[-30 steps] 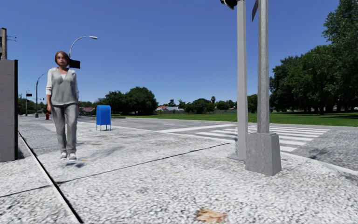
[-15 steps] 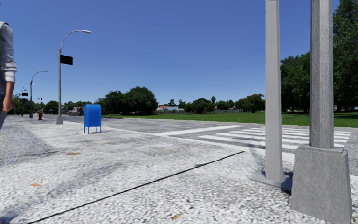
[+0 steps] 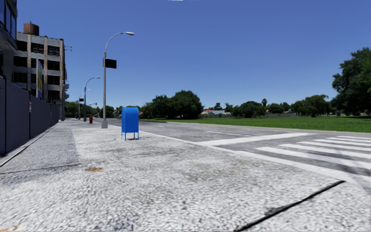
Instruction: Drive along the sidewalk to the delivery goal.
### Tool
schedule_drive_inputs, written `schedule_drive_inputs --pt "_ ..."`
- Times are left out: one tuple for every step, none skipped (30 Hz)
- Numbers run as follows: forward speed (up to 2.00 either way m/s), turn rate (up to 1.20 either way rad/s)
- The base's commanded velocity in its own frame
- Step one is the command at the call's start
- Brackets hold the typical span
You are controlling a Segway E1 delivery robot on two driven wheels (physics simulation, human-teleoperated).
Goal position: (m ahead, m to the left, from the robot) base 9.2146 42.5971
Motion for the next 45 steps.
schedule_drive_inputs --pt "2.0 0.82" --pt "2.0 0.82" --pt "2.0 0.82" --pt "2.0 0.82" --pt "2.0 0.82" --pt "2.0 0.82" --pt "2.0 0.82" --pt "2.0 0.82" --pt "2.0 0.82" --pt "2.0 0.82" --pt "2.0 0.82" --pt "2.0 0.82" --pt "2.0 0.82" --pt "2.0 0.82" --pt "2.0 0.82" --pt "2.0 0.82" --pt "2.0 0.82" --pt "2.0 0.7" --pt "2.0 0.0" --pt "2.0 0.0" --pt "2.0 0.0" --pt "2.0 0.0" --pt "2.0 0.0" --pt "2.0 0.0" --pt "2.0 0.0" --pt "2.0 0.0" --pt "2.0 0.0" --pt "2.0 0.0" --pt "2.0 0.0" --pt "2.0 0.0" --pt "2.0 0.0" --pt "2.0 0.0" --pt "2.0 0.0" --pt "2.0 0.0" --pt "2.0 0.0" --pt "2.0 0.0" --pt "2.0 0.0" --pt "2.0 0.0" --pt "2.0 0.0" --pt "2.0 0.0" --pt "2.0 0.0" --pt "2.0 0.0" --pt "2.0 0.0" --pt "2.0 0.0" --pt "2.0 0.0"
